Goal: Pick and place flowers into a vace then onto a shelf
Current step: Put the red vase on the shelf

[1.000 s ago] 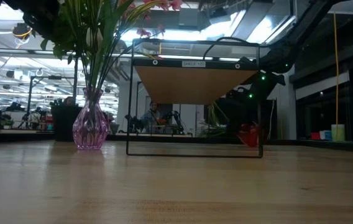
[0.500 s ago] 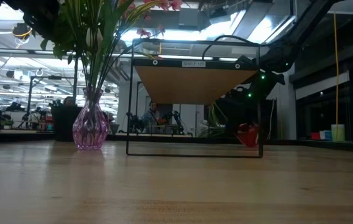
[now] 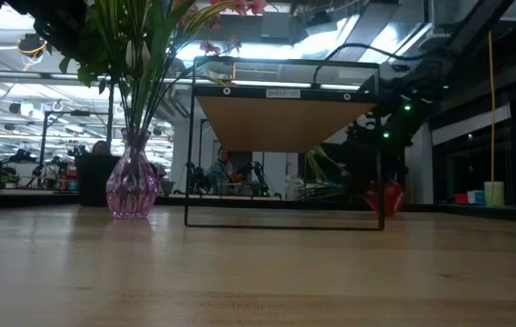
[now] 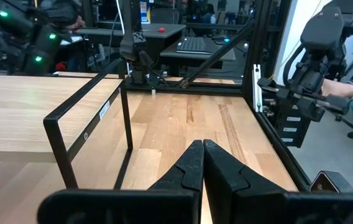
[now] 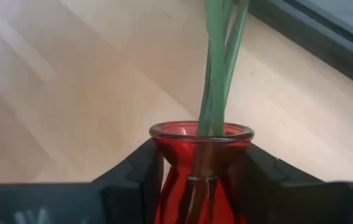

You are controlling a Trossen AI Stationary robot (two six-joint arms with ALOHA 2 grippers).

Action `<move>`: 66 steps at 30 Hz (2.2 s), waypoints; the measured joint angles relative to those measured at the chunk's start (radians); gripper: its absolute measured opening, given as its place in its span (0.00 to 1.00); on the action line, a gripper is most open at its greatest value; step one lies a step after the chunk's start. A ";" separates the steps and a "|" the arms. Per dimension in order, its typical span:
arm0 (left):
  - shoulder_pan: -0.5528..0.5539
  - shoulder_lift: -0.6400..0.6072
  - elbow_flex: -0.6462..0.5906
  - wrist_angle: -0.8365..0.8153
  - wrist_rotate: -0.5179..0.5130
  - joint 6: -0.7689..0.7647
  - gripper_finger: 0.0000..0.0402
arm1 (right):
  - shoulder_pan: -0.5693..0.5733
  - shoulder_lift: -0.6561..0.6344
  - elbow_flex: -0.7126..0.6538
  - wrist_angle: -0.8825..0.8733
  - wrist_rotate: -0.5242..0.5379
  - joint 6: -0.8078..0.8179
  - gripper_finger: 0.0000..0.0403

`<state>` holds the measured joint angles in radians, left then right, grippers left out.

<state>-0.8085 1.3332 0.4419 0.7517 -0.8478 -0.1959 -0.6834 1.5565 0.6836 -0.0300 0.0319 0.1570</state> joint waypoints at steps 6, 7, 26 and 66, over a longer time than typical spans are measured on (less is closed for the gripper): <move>0.000 0.000 0.000 0.000 -0.002 0.000 0.01 | 0.000 -0.129 -0.114 0.045 -0.001 0.006 0.37; 0.000 0.000 0.000 0.000 -0.006 0.000 0.01 | 0.000 -0.148 -0.123 0.053 -0.002 0.008 0.37; 0.000 0.000 0.000 0.001 -0.025 0.000 0.01 | 0.000 -0.223 -0.158 0.062 -0.053 0.029 0.36; 0.000 0.000 0.000 0.001 -0.023 -0.001 0.01 | -0.001 -0.460 -0.155 0.096 0.135 0.036 0.36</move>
<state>-0.8087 1.3331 0.4419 0.7525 -0.8703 -0.1970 -0.6842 1.0960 0.5289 0.0658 0.1667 0.1928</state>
